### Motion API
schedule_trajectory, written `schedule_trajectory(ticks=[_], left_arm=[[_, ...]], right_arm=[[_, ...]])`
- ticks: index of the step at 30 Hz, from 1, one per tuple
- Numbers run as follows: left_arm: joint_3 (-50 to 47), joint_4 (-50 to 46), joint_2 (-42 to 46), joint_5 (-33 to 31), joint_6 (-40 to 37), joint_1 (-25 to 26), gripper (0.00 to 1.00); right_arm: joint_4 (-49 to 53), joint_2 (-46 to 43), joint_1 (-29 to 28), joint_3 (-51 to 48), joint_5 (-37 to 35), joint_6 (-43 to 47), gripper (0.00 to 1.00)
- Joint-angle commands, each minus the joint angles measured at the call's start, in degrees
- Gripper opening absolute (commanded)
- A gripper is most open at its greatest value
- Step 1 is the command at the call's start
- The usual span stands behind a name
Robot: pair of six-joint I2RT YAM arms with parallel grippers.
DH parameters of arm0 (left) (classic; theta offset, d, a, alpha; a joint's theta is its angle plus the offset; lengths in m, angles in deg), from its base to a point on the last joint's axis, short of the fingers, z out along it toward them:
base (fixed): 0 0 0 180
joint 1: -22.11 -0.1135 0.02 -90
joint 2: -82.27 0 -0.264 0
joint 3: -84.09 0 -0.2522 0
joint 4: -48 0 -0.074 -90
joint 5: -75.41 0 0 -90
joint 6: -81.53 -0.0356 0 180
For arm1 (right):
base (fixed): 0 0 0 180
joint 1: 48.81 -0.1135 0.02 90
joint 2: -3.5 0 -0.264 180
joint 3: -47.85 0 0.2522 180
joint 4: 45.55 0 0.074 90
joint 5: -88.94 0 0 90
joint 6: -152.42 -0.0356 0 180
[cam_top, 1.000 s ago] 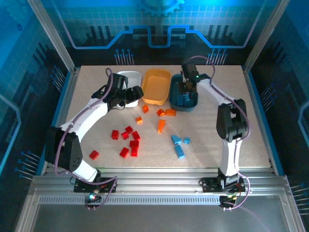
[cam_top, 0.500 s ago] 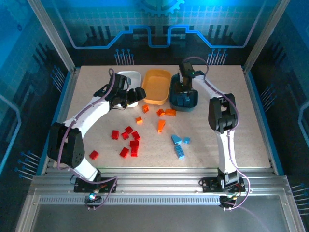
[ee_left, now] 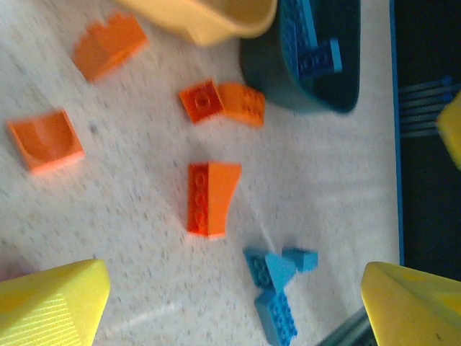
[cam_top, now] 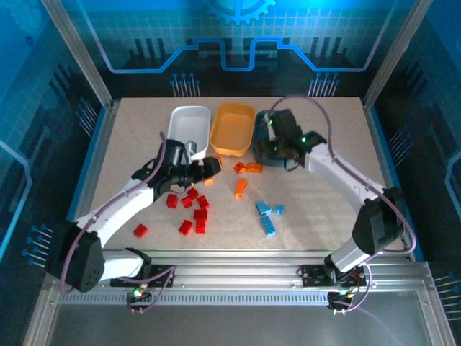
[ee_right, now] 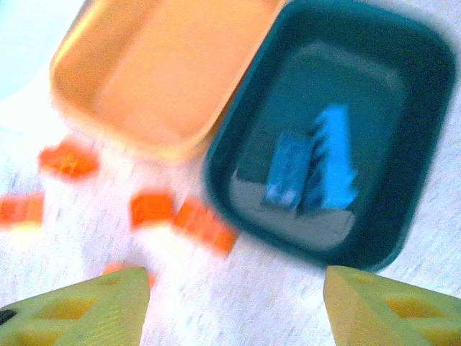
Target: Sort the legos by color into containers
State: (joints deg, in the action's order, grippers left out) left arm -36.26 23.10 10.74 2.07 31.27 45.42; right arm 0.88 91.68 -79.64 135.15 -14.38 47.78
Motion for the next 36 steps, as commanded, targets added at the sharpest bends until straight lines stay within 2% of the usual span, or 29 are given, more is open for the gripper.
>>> schedule_trajectory(ticks=[1,4,7,18,24,29,36], left_arm=[[-5.0,4.1,2.3,1.0,3.7,3.9,0.93],[-7.8,5.3,4.0,0.8,4.8,6.9,0.94],[-9.3,5.3,6.0,0.1,5.0,8.1,0.96],[-11.1,2.1,11.5,-2.3,4.0,8.1,0.98],[-10.7,0.8,11.5,-3.0,3.2,8.2,0.99],[-10.5,0.5,11.5,-3.6,3.2,8.1,0.99],[-9.5,-0.8,11.6,-5.7,3.1,8.1,0.99]], right_arm=[[2.4,-1.7,-4.9,-9.7,0.0,-3.2,0.67],[2.1,-4.8,-9.8,-16.5,1.4,-4.3,0.69],[2.8,-4.6,-12.7,-18.6,2.8,-3.4,0.70],[1.3,4.8,-13.6,-17.7,0.4,-2.1,0.64],[-0.2,8.0,-13.5,-17.0,0.7,-1.8,0.56],[-1.1,10.0,-13.6,-16.4,-0.2,-1.9,0.37],[-1.7,8.8,-13.5,-13.2,-2.5,-1.9,0.29]])
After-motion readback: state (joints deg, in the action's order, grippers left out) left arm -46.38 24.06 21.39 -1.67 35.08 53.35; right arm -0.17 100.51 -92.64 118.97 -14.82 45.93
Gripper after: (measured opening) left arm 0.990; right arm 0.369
